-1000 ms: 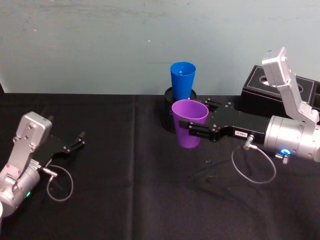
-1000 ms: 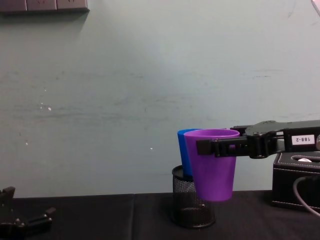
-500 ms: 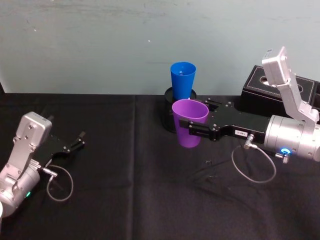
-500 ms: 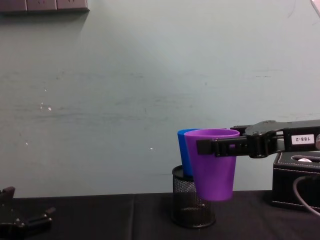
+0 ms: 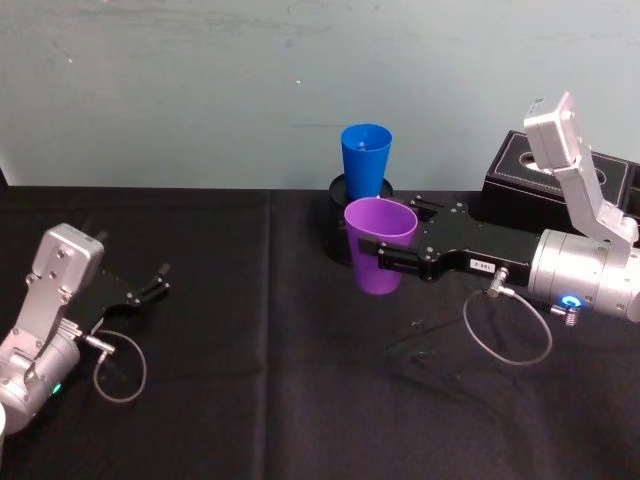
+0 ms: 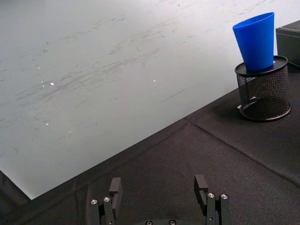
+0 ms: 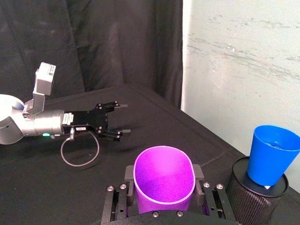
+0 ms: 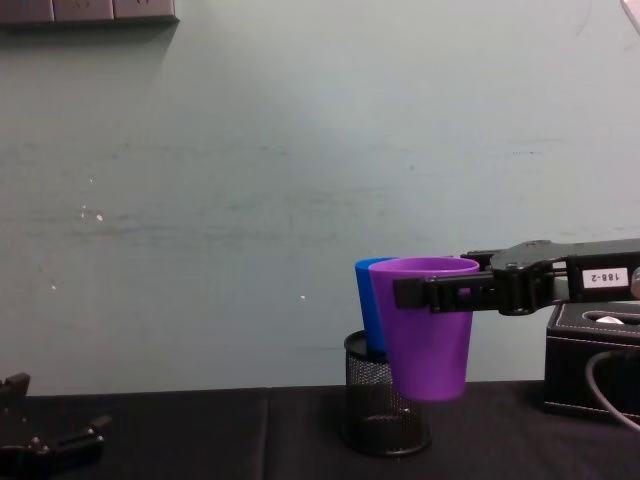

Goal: Pick up one cup with a gripper and tap it against the other cup.

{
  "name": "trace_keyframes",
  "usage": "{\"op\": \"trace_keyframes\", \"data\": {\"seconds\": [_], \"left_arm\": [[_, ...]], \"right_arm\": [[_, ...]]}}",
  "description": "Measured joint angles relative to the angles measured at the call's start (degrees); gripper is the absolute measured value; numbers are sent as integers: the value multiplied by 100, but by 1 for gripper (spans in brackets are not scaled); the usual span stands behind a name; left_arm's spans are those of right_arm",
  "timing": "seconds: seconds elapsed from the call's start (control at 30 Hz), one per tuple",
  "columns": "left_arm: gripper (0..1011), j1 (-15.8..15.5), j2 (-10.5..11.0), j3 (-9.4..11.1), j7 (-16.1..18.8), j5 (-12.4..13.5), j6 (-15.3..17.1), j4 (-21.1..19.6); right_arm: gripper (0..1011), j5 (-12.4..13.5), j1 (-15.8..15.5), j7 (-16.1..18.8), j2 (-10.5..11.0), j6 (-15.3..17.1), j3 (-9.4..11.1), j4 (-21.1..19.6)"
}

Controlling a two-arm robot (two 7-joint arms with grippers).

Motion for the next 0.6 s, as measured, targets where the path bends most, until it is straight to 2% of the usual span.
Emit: {"op": "trace_keyframes", "data": {"seconds": [0.6], "left_arm": [[1011, 0, 0, 0, 0, 0, 0, 0]], "right_arm": [[718, -1, 0, 8, 0, -1, 0, 0]]}}
